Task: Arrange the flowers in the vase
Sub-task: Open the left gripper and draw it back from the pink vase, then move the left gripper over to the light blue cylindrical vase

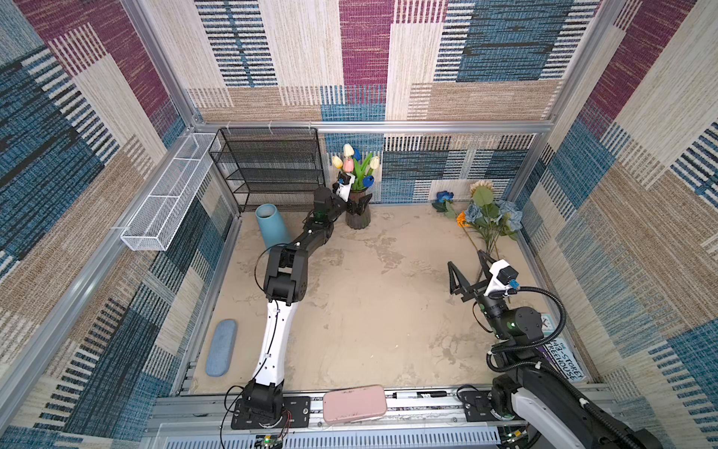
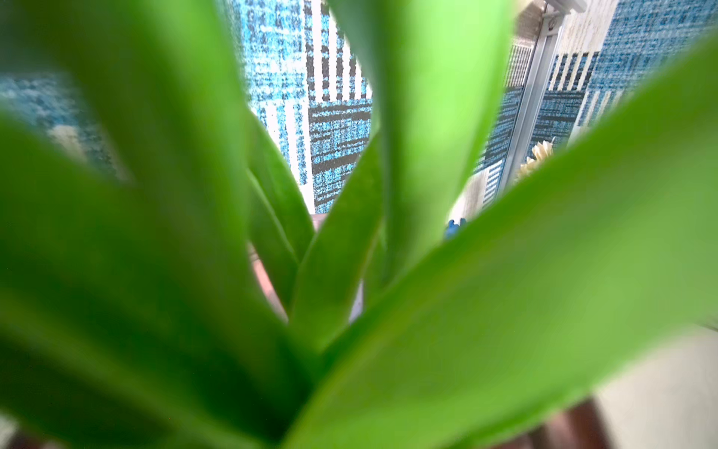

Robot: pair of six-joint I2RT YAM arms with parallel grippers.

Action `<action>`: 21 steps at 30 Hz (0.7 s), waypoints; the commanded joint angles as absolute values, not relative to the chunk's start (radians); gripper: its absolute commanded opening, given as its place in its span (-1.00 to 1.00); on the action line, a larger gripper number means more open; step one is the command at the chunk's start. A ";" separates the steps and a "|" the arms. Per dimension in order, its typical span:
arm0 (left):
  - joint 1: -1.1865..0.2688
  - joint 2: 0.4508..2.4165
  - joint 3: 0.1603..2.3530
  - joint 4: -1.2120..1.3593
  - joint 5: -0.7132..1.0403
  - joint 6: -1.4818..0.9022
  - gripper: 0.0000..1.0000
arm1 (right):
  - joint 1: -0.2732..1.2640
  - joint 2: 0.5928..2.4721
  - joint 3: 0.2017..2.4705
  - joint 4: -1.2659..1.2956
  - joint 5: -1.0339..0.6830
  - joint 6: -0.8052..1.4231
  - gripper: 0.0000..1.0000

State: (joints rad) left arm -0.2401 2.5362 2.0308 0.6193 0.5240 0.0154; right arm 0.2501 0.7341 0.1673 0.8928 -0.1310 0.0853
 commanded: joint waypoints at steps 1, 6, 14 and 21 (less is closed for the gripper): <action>-0.239 2.491 1.968 0.719 0.512 0.035 0.99 | 0.252 0.733 0.166 0.925 -0.149 0.081 1.00; -0.227 2.443 1.882 0.721 0.502 0.045 0.98 | 0.252 0.731 0.162 0.931 -0.157 0.083 1.00; -0.221 2.295 1.611 0.824 0.468 0.103 0.98 | 0.252 0.738 0.169 0.930 -0.185 0.083 1.00; -0.218 2.015 1.229 0.938 0.416 0.134 0.98 | 0.252 0.727 0.168 0.923 -0.197 0.075 1.00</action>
State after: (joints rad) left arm -0.2218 2.1120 1.3323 0.8188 0.4419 0.0998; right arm 0.2501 0.7322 0.1654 0.8955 -0.1764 0.0853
